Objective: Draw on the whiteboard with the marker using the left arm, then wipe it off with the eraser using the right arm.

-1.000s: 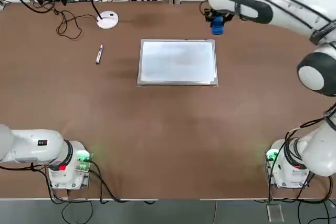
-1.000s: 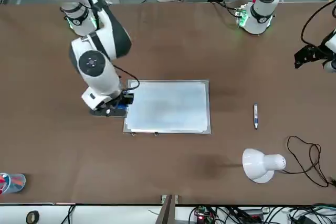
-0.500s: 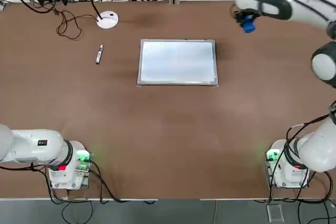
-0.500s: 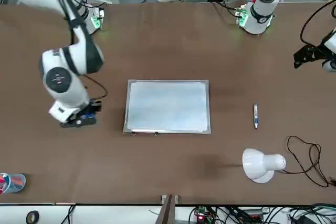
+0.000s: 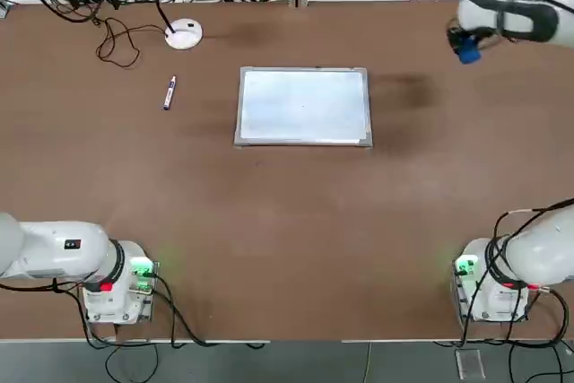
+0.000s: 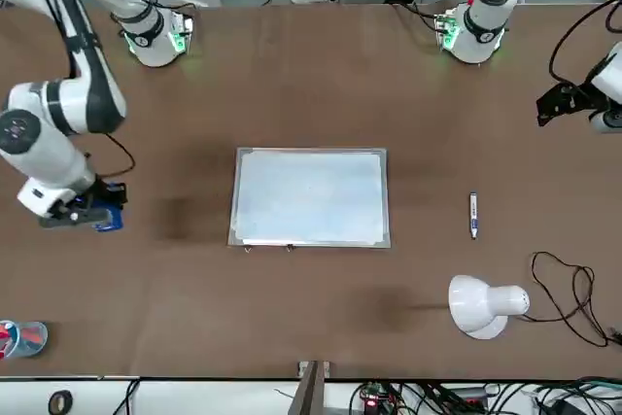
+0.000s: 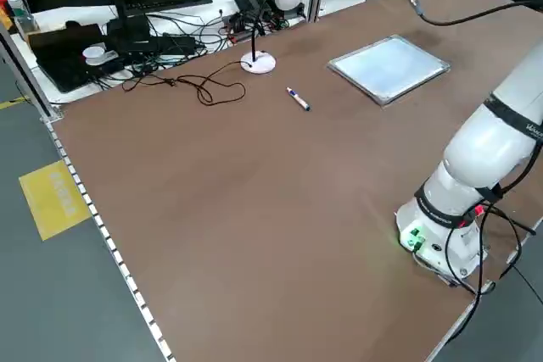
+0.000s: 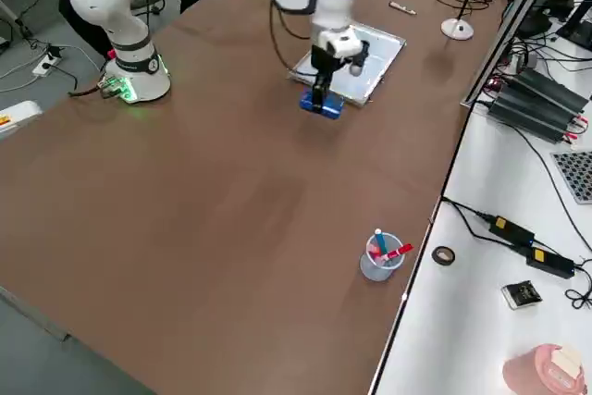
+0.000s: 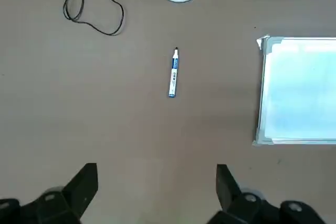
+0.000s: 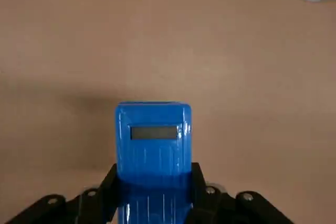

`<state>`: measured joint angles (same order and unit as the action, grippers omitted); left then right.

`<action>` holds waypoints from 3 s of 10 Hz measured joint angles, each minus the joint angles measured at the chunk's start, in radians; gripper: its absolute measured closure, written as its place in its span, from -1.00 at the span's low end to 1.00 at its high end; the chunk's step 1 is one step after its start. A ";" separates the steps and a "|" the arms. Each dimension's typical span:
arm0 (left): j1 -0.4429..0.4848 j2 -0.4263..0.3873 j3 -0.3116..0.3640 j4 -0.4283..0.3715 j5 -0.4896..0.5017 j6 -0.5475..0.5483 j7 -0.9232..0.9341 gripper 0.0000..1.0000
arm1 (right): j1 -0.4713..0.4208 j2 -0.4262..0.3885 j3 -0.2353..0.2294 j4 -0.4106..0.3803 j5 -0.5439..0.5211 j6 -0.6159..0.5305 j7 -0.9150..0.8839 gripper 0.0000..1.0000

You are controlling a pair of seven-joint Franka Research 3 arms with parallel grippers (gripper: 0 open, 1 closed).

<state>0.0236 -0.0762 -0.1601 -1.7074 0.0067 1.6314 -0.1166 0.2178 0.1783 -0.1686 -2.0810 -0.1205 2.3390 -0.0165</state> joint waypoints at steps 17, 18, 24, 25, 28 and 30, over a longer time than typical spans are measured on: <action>0.005 0.025 0.004 0.024 0.026 0.011 0.003 -0.99 | -0.176 0.206 0.017 -0.253 -0.002 0.589 0.080 -0.18; 0.005 0.026 0.004 0.024 0.026 0.011 0.003 -0.99 | -0.176 0.206 0.018 -0.253 -0.002 0.589 0.086 -0.30; 0.005 0.026 0.004 0.026 0.026 0.011 0.004 -0.99 | -0.176 0.206 0.020 -0.252 -0.001 0.592 0.115 -1.00; 0.005 0.026 0.004 0.026 0.026 0.011 0.004 -0.99 | -0.174 0.205 0.023 -0.250 -0.001 0.586 0.135 -1.00; 0.004 0.026 0.003 0.026 0.026 0.011 0.004 -0.99 | -0.134 0.165 0.034 -0.204 -0.001 0.460 0.222 -1.00; 0.004 0.026 0.003 0.027 0.026 0.011 0.004 -0.99 | -0.090 0.115 0.036 -0.136 -0.001 0.321 0.256 -1.00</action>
<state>0.0273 -0.0498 -0.1575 -1.6805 0.0329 1.6421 -0.1123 0.1278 0.2928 -0.1331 -2.2174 -0.1217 2.6599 0.2399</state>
